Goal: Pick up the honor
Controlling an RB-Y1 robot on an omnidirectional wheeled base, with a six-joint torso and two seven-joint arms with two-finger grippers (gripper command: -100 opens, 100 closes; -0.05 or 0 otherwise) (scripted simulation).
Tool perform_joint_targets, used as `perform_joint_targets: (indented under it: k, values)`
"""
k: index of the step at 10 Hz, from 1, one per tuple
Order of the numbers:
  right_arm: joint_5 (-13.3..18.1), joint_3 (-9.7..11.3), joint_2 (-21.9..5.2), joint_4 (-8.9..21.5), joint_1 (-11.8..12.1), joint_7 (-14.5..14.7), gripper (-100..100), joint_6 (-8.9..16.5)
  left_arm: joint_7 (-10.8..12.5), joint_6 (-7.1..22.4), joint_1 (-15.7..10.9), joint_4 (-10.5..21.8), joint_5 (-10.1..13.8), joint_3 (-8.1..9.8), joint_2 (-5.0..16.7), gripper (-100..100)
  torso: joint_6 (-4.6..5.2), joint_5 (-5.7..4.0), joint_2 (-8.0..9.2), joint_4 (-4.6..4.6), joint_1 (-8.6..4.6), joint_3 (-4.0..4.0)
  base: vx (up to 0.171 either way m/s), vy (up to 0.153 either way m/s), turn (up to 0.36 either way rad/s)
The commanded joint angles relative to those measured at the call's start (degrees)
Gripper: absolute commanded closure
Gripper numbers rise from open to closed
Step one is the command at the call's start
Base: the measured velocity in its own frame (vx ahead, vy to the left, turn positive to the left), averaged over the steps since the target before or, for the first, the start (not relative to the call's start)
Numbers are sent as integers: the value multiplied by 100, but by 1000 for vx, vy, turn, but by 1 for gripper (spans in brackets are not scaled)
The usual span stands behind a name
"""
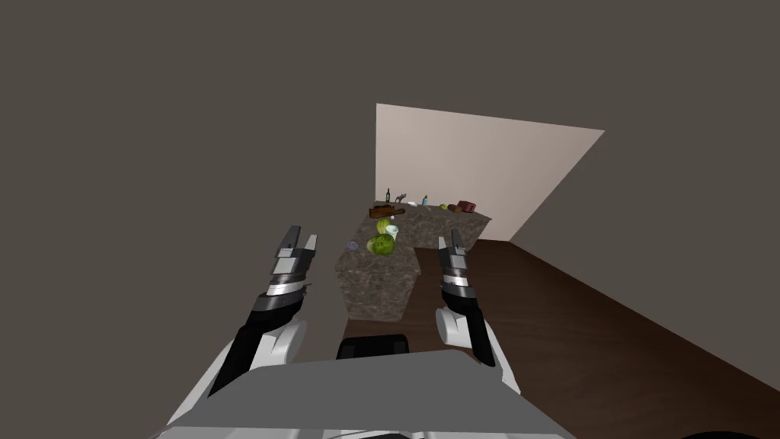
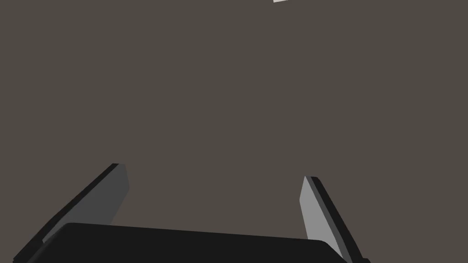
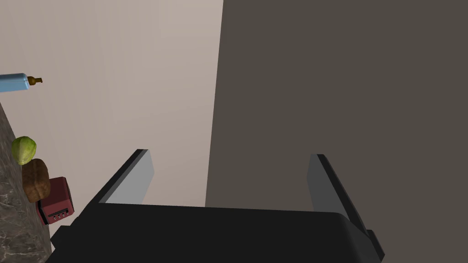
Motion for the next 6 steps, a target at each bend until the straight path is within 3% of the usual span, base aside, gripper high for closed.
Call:
perform_joint_targets:
  k: [1, 6]
  values:
    - [0, 0, 0, 0, 0, 0, 0, 0, -36, 195, -234, 57, 27, 58, 213, -100, 0, 0, 0, 0, 0, 0, -20, -19, 22]
    - [0, 0, 0, 0, 0, 0, 0, 0, -155, 896, -1001, 308, 103, 264, 570, -100, 1, -4, 9, 2, -17, 5, -32, -43, 10]
